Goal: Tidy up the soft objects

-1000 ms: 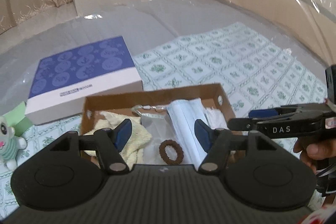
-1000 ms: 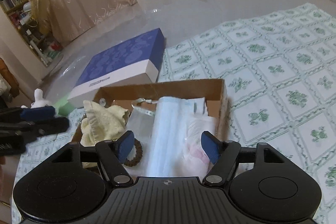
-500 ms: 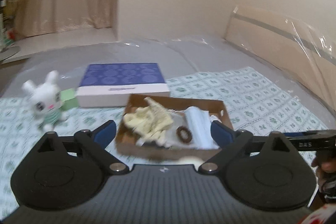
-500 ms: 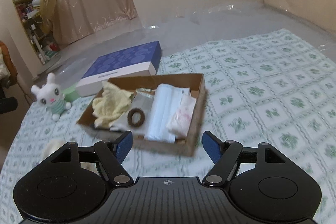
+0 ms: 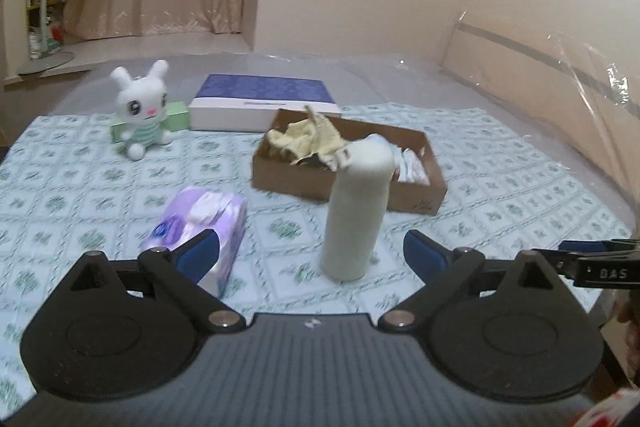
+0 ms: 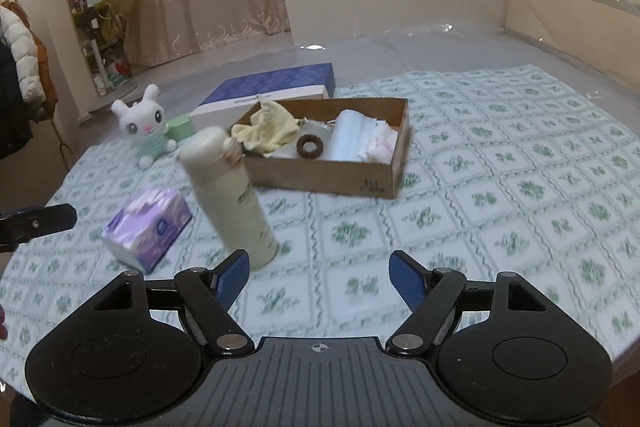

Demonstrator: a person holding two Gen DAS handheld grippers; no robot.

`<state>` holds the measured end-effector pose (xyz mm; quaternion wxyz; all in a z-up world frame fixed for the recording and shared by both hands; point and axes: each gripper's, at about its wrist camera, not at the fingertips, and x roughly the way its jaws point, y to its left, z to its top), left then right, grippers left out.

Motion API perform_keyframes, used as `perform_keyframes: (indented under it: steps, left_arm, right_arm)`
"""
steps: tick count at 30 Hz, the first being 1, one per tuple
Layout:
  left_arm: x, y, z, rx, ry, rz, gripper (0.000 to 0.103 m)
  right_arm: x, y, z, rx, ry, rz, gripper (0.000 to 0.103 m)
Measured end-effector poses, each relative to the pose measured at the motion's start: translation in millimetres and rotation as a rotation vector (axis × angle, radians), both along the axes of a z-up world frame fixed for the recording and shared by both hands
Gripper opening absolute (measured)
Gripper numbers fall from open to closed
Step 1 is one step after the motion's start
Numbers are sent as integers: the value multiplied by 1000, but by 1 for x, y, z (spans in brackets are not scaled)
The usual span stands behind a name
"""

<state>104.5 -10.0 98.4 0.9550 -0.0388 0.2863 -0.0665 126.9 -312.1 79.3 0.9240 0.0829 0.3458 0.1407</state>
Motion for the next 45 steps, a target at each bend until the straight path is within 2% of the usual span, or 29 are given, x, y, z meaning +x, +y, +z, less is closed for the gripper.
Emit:
perform_keyframes:
  steps: [5,9,19,31,45]
  left_arm:
    - [-21,1,-11,4,68,31,97]
    - [-38,-2,-19,26,91,59,97]
    - [-71,-9,-42,22,140,81,97]
    - [-99,-15,-56,38,164,81,97]
    - [-101,-15,-56,39,166,84,97]
  right_arm:
    - [-36,16,-1,-14,-18,-1,76]
    - [-56,26,-2,-38,-30,10,77]
    - [-88,41,-10,-65,-19,24,77]
    - [-108,58,-23,-124,-13,46,77]
    - [-109,60,-25,-130,-8,49,77]
